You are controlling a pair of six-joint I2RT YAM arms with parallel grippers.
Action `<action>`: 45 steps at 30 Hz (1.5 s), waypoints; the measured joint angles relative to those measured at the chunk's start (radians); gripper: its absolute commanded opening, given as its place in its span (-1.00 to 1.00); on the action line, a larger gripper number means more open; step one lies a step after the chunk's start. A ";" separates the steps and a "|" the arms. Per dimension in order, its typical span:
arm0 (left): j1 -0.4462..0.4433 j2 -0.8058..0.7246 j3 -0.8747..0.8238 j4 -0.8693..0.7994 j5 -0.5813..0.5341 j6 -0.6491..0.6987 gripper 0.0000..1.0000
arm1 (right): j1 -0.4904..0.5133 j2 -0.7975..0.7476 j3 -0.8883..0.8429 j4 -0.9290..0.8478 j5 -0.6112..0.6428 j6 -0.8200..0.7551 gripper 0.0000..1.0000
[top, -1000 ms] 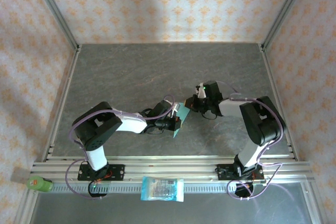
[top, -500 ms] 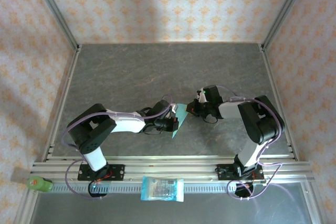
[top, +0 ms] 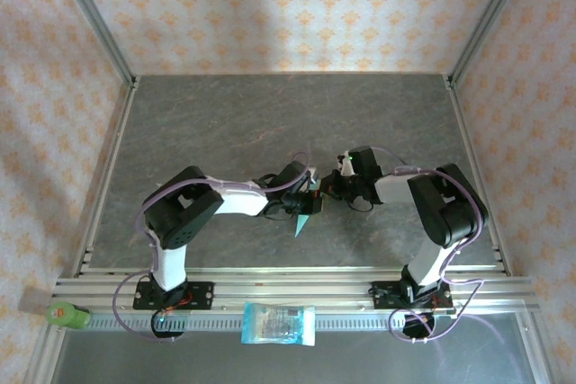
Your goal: Fold a paper plane with a square sheet of paper (pick it up from the middle)
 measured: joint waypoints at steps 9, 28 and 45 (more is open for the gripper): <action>0.005 -0.054 -0.083 0.042 0.006 -0.008 -0.98 | 0.000 0.000 -0.003 0.004 0.000 0.000 -1.00; -0.022 -0.287 -0.340 0.034 -0.016 0.003 -1.00 | -0.002 0.003 -0.002 0.011 -0.019 -0.010 -1.00; 0.116 -0.401 -0.341 0.090 -0.092 -0.061 -0.96 | -0.002 -0.238 -0.115 0.043 0.048 0.075 -0.41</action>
